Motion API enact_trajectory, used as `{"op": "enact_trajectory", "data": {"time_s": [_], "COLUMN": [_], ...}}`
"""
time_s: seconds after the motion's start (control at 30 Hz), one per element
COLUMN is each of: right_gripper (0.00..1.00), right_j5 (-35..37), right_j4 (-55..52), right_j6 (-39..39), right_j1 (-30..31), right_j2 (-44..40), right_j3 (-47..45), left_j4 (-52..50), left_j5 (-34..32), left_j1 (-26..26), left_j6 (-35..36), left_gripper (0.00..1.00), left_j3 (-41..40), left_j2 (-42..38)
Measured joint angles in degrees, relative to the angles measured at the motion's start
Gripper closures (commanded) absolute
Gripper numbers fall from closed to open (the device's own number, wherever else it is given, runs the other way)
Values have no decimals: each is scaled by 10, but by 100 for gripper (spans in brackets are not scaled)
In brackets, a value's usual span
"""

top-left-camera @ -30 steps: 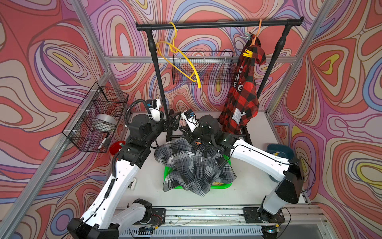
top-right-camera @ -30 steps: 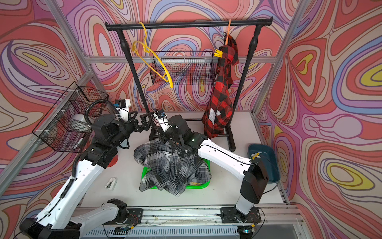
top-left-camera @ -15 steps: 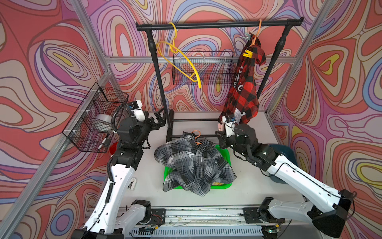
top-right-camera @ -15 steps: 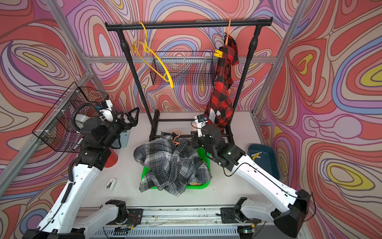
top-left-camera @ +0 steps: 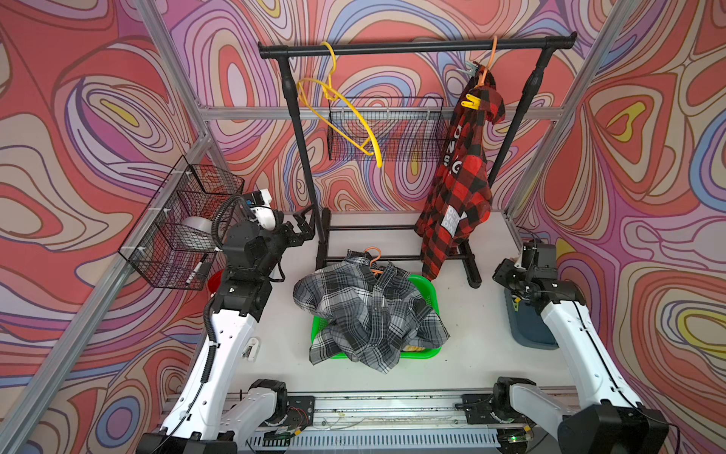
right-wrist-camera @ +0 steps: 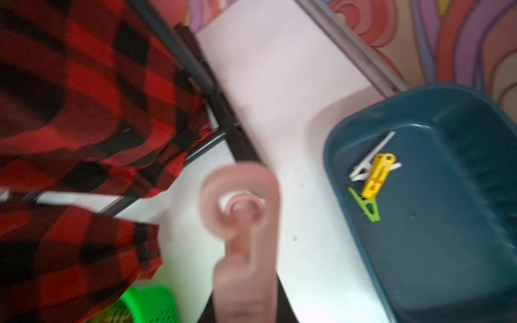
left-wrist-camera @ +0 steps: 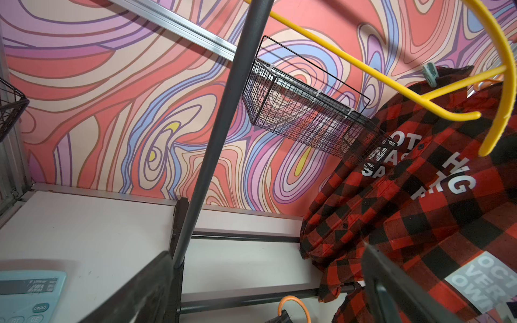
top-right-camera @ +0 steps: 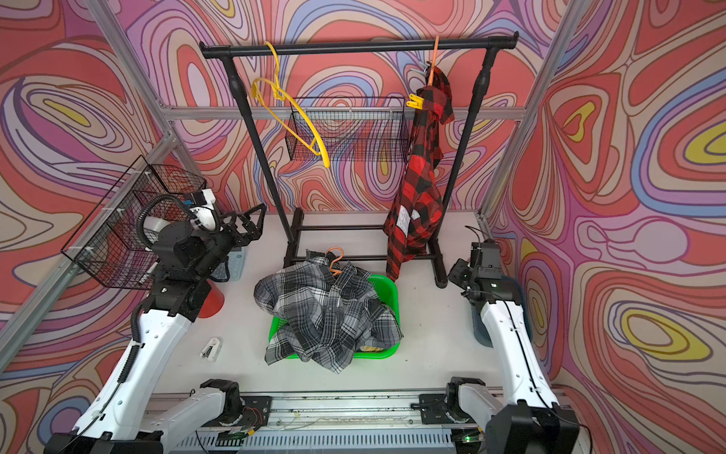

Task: Remove the clothespins securing long-sleeve shirts to the hanger
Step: Place the clamp in the storage box.

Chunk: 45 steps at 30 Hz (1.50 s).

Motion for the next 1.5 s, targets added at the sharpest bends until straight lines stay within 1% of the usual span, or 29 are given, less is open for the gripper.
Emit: {"op": "enact_trajectory", "data": {"time_s": [0.27,0.3,0.4,0.43,0.57,0.63,0.7,0.77,0.87,0.93,1.0,1.07,1.13,1.2,1.33,1.43,1.5], "right_gripper": [100,93,57,52,37,23,20,23,24,25,30,32,33,39,40,41,41], "right_j5": [7,14,28,31,35,31,28,23,-10,-35,-68,-96,-123,-141,-164,-195,-218], "right_j4": [102,114,134,139,156,159,162,163,163,163,162,161,158,149,128,117,112], "right_j6": [25,31,47,55,69,75,79,77,75,66,49,33,18,5,-13,-34,-47], "right_j1": [-148,-159,-173,-174,-177,-177,-177,-177,-170,-146,-93,-35,26,75,165,232,274], "right_j2": [42,54,96,109,139,143,138,122,68,20,-25,-57,-86,-114,-151,-165,-159], "right_j3": [-52,-58,-66,-66,-61,-55,-49,-45,-44,-38,-17,8,24,27,18,14,19], "left_j4": [-18,-21,-43,-52,-105,-123,-135,-146,-160,-168,-171,-171,-176,-181,-183,-179,-175], "left_j5": [34,41,60,63,72,88,105,124,151,165,178,191,194,193,190,187,186], "left_j1": [0,0,0,0,0,-1,-5,-15,-47,-81,-115,-132,-137,-143,-151,-151,-151], "left_j6": [15,18,36,42,68,76,80,82,83,82,78,66,54,42,26,16,12], "left_gripper": [0,0,0,0,0,0,1,1,3,3,4,4,5,5,6,7,8], "left_j3": [-7,-10,-12,-12,-11,-11,-11,-11,-12,-16,-29,-59,-97,-137,-197,-214,-218], "left_j2": [-7,-10,-19,-23,-40,-43,-43,-39,-24,-8,7,13,13,13,9,8,8]}}
